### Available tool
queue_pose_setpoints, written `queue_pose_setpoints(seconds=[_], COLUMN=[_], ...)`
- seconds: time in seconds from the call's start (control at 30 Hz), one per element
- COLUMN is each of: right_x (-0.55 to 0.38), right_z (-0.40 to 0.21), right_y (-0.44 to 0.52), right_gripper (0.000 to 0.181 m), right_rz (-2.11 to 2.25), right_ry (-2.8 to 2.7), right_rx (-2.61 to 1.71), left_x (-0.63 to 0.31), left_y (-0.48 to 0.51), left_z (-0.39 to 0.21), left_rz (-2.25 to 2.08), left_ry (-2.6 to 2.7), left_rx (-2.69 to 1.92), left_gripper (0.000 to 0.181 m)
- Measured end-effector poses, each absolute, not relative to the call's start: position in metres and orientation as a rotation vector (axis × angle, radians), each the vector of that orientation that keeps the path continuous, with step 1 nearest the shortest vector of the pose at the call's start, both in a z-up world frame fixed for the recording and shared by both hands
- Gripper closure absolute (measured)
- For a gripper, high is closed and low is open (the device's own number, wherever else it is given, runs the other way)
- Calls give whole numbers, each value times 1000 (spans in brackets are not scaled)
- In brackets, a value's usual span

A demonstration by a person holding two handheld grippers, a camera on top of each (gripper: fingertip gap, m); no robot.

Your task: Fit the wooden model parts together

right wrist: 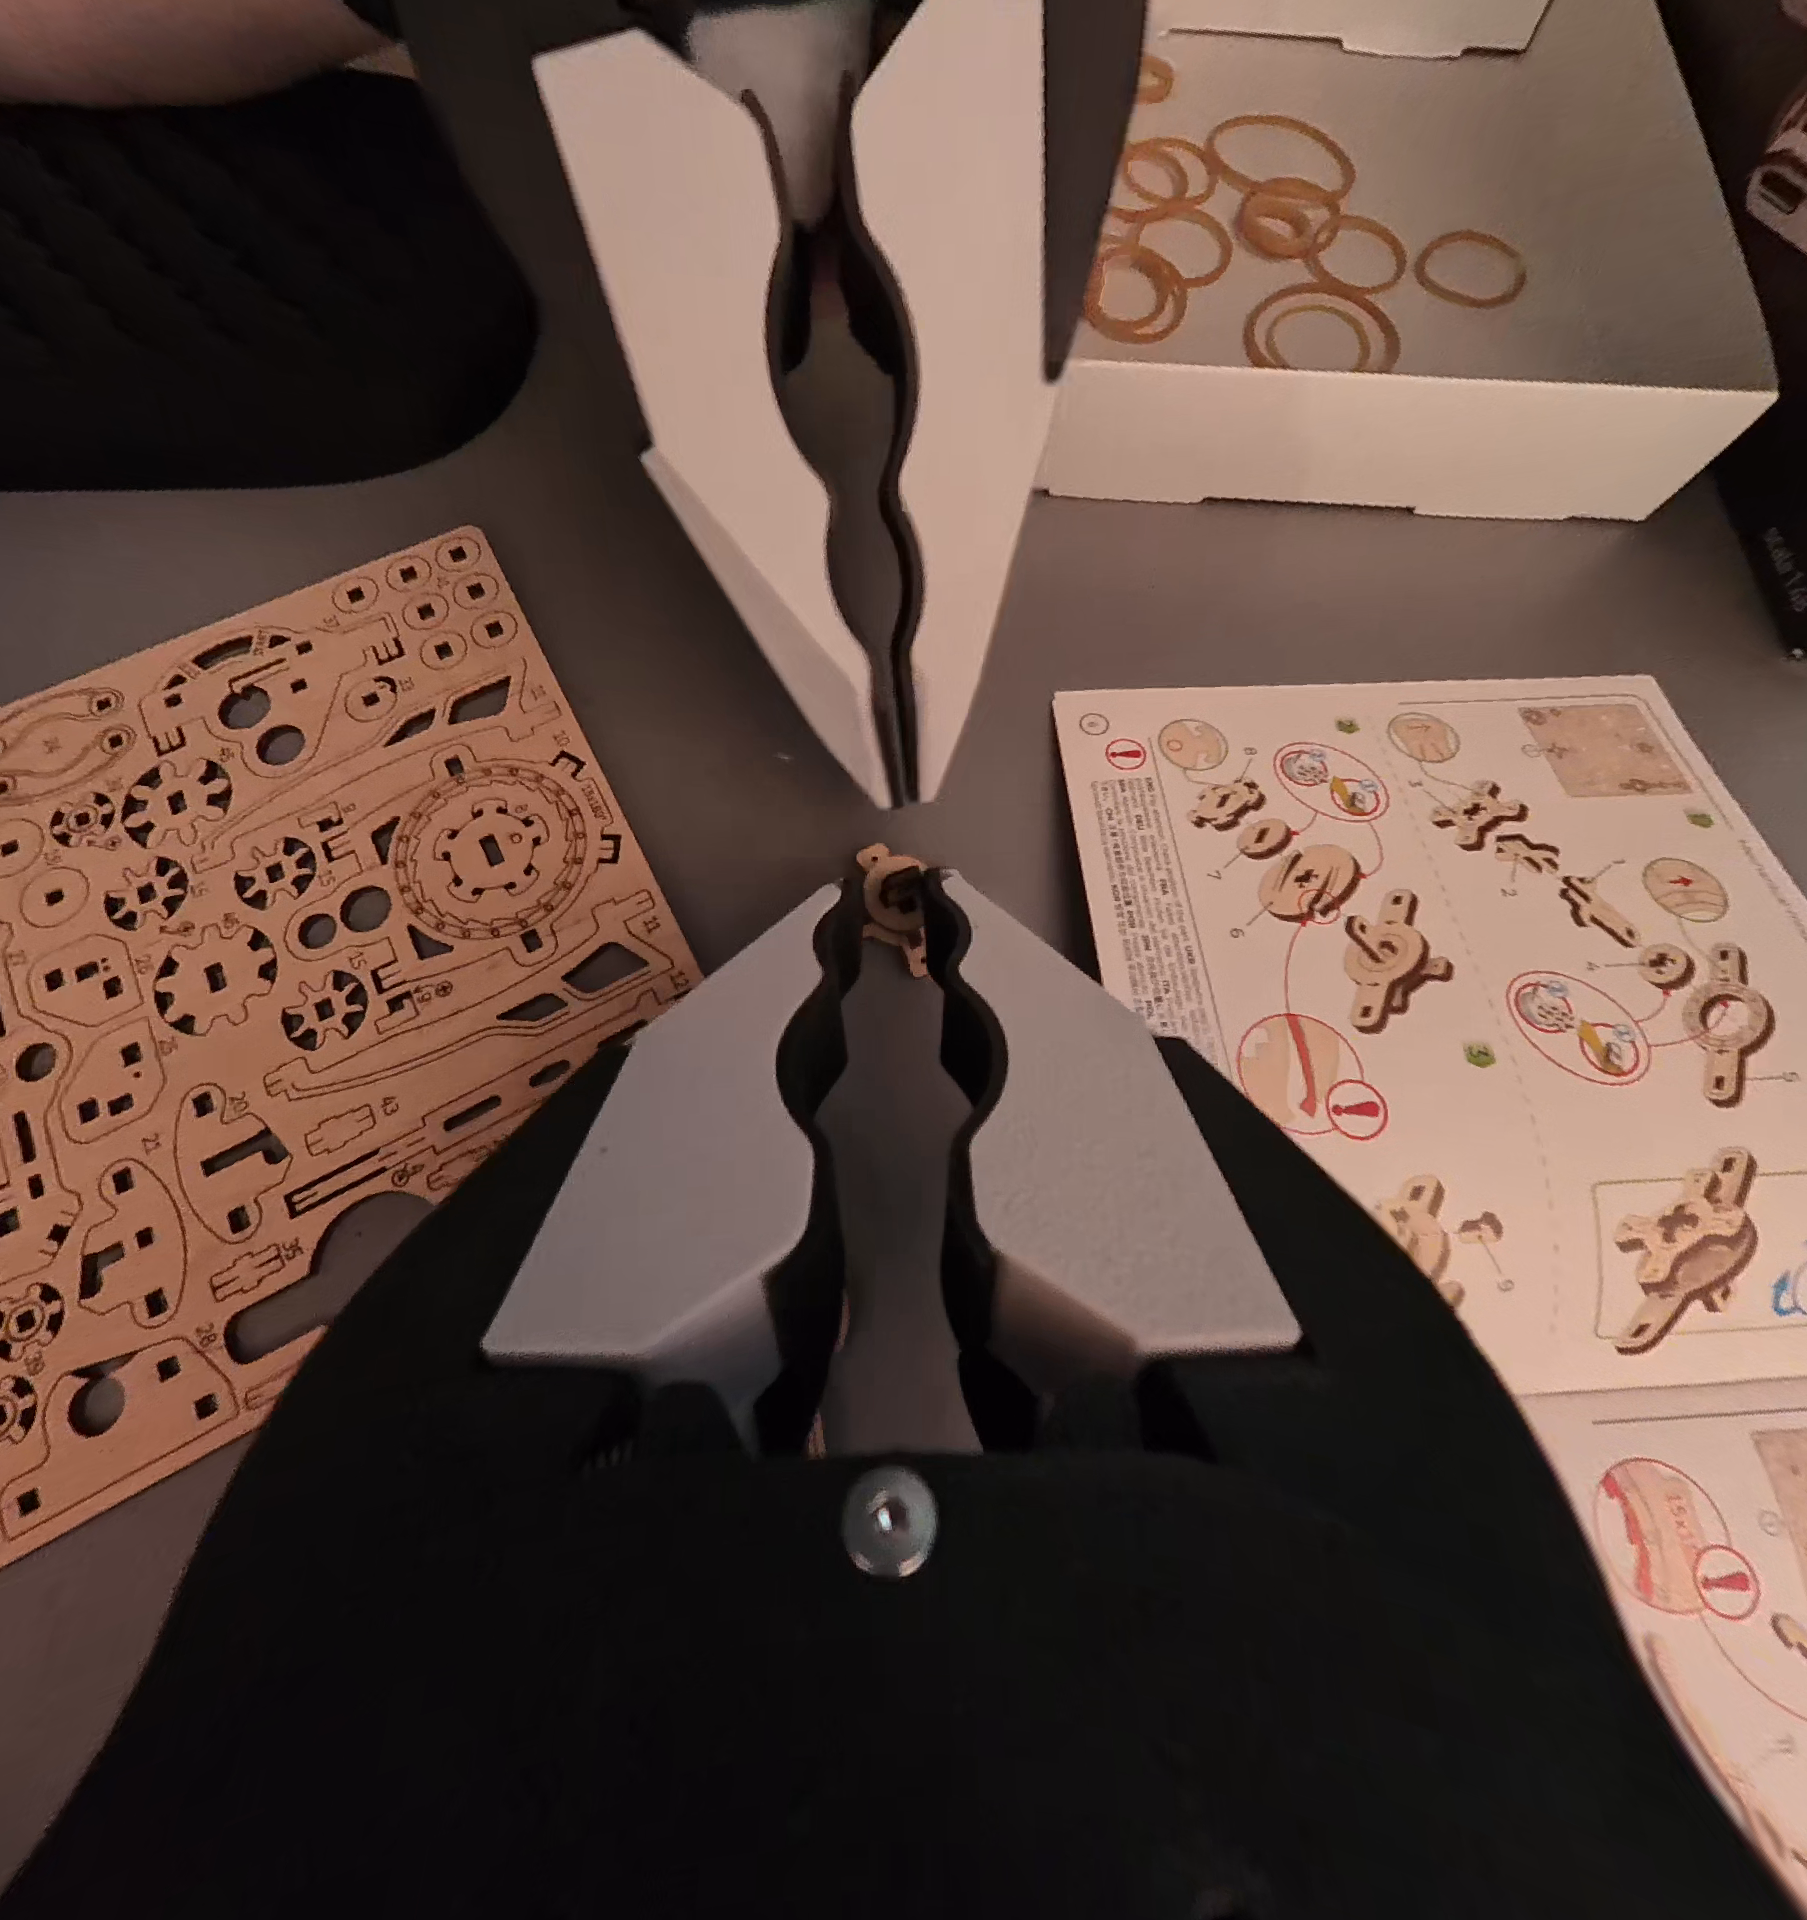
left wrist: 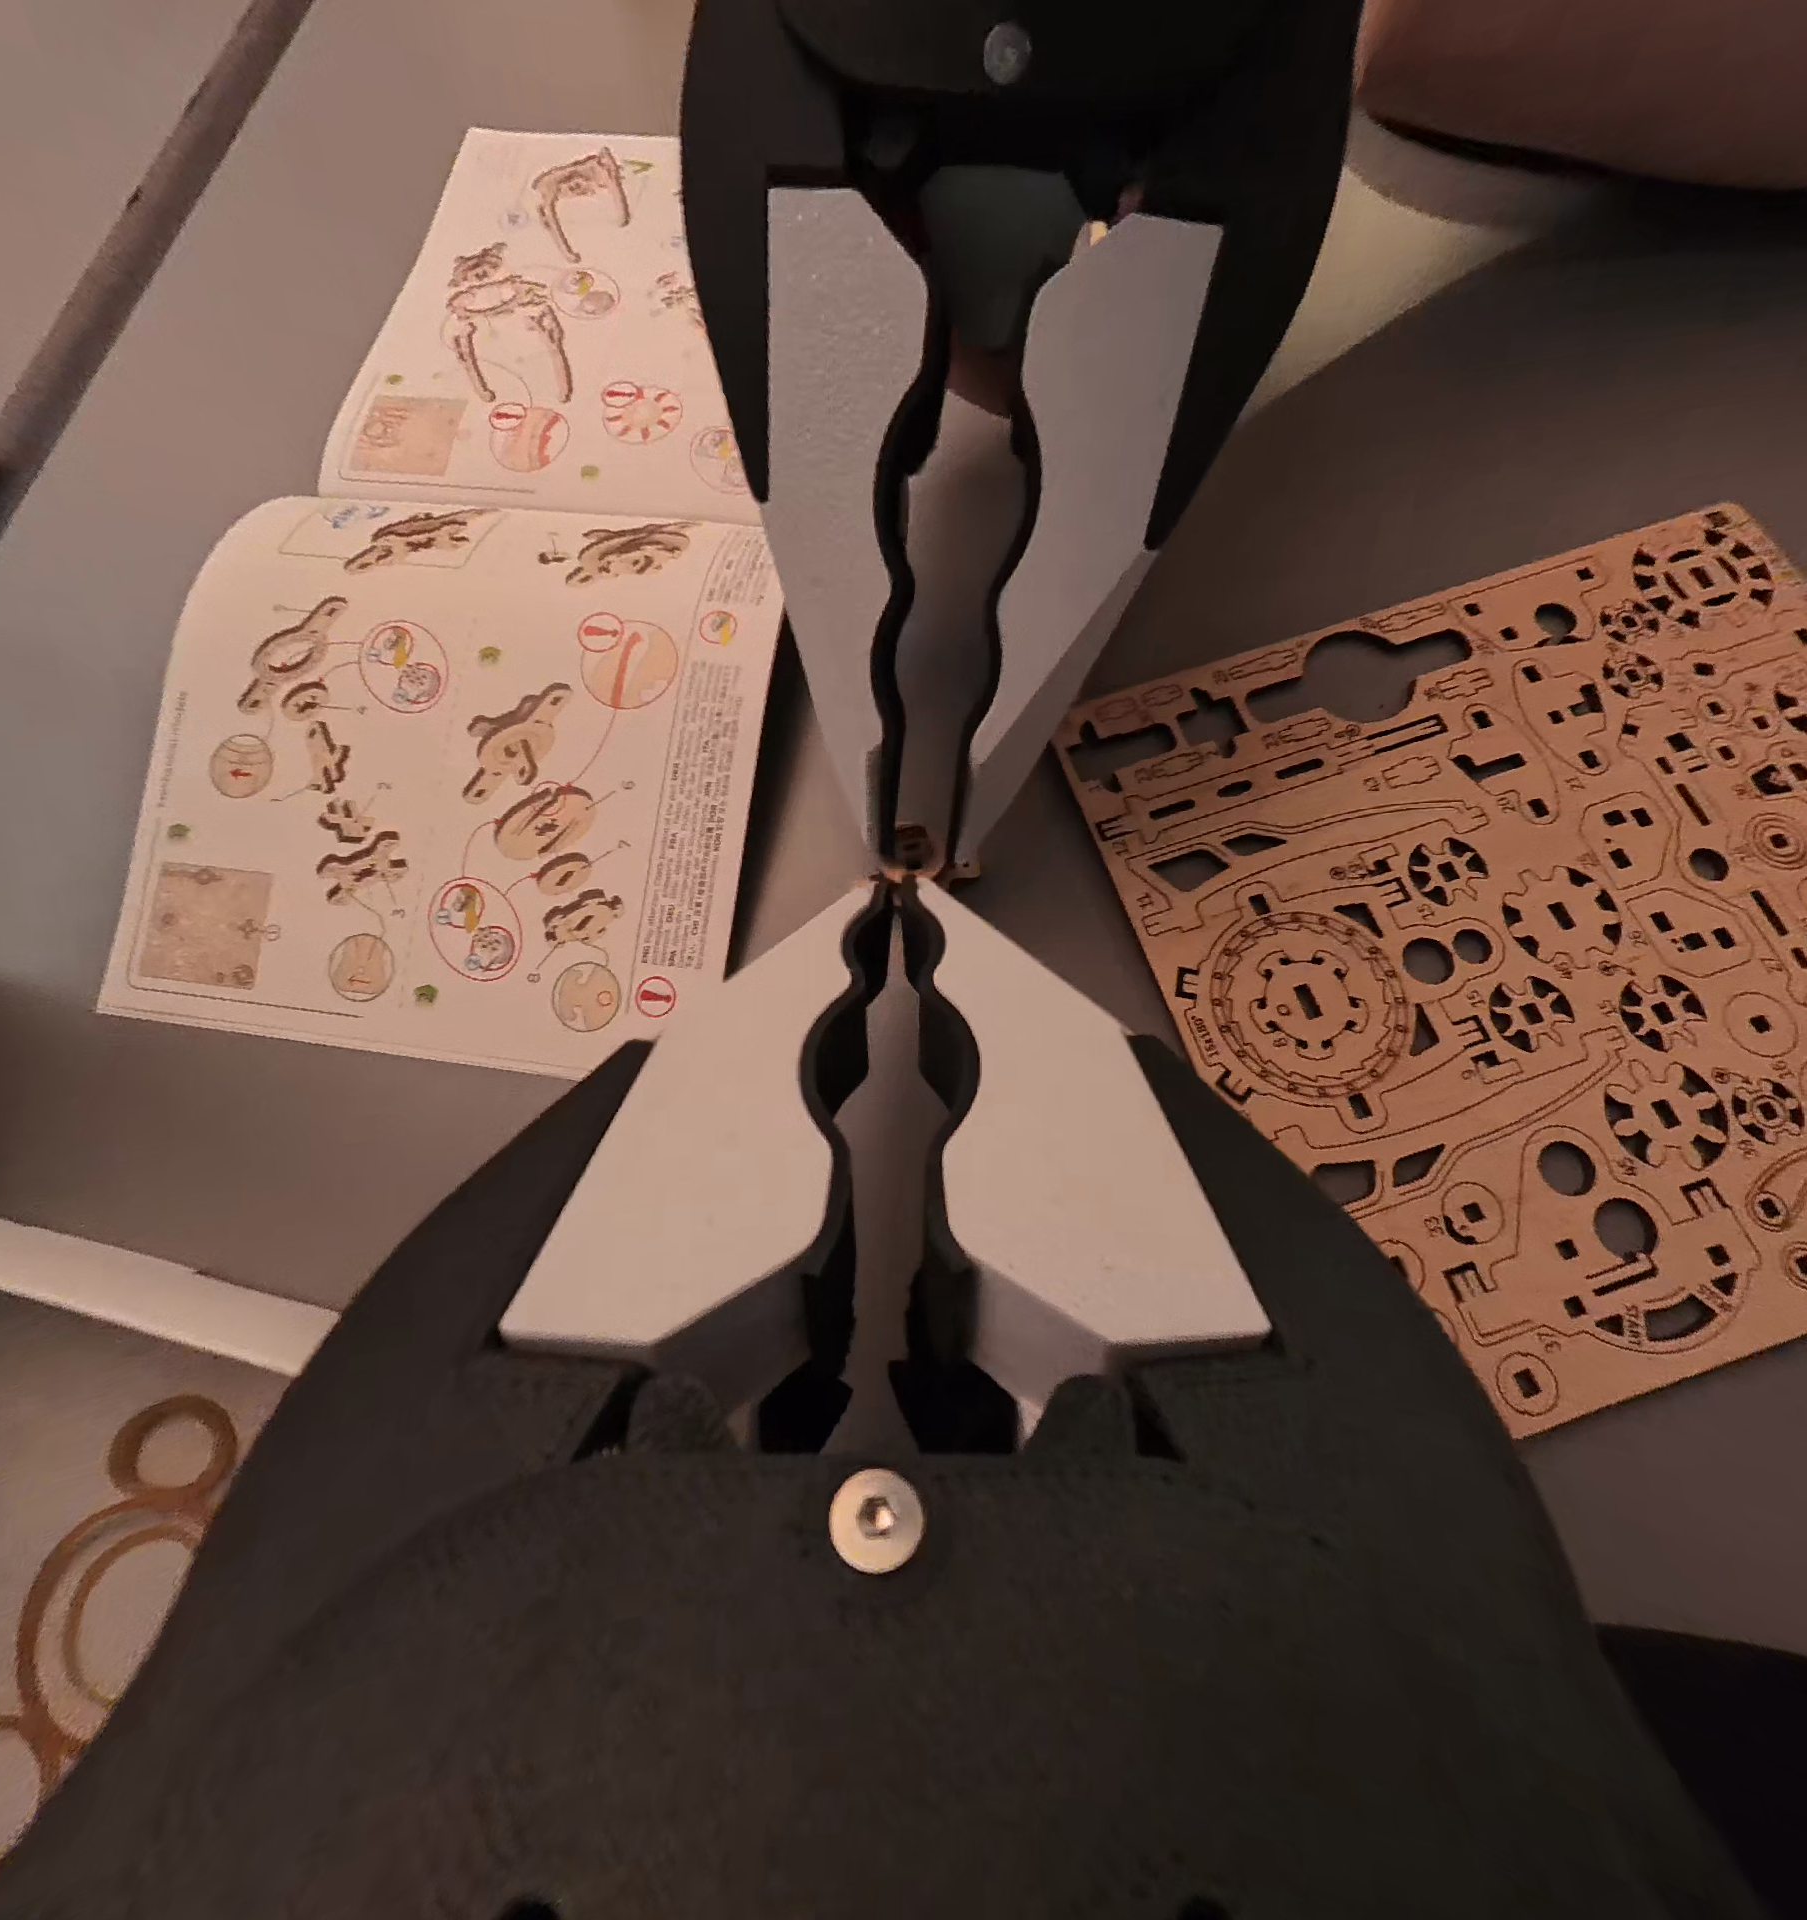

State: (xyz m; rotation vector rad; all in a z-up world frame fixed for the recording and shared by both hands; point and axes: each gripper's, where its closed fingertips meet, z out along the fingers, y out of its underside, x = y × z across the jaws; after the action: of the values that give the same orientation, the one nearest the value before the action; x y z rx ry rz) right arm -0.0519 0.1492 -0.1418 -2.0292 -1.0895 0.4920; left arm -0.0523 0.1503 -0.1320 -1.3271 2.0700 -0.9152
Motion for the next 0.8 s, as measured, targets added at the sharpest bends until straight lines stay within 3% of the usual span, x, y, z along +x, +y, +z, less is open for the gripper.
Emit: queue_pose_setpoints(seconds=[0.3,0.8], right_x=[-55,-50], right_z=[-141,-139], right_y=[144,147], right_gripper=[158,176], right_rz=[569,604], right_ry=[-1083,-1082], right_rx=[-2032,-1962], left_x=[-51,-47], left_y=[147,144], left_z=[-144,-142], left_rz=[-825,-857], left_ry=[2117,2095], left_rx=[-1284,-1291], left_gripper=[177,179])
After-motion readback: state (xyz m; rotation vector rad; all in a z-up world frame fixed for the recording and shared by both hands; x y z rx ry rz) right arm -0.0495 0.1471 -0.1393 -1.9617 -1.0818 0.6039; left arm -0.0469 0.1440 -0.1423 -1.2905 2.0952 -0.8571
